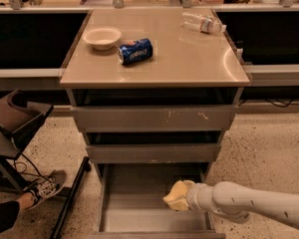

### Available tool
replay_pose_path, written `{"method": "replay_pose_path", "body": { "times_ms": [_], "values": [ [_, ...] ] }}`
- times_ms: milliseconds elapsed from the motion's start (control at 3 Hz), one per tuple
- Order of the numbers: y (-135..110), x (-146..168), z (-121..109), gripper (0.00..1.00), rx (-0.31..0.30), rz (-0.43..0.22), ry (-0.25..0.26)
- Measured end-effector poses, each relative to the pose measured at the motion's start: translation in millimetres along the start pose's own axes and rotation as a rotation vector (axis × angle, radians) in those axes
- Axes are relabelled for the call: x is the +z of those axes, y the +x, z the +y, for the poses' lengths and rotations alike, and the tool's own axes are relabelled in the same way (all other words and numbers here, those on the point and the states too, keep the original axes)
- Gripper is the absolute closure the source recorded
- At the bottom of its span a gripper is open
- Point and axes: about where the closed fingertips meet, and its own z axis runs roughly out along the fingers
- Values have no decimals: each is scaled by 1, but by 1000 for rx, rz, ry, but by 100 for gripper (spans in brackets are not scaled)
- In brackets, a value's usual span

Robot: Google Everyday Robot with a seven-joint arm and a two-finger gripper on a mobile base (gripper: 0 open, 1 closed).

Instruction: Place sponge into bottom drawer

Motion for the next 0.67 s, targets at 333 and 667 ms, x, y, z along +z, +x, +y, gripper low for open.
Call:
{"method": "replay_pose_path", "body": {
  "times_ms": [333, 667],
  "values": [
    [26, 43, -21, 100, 35, 24, 35],
    [84, 125, -37, 100, 66, 148, 33]
  ]
}}
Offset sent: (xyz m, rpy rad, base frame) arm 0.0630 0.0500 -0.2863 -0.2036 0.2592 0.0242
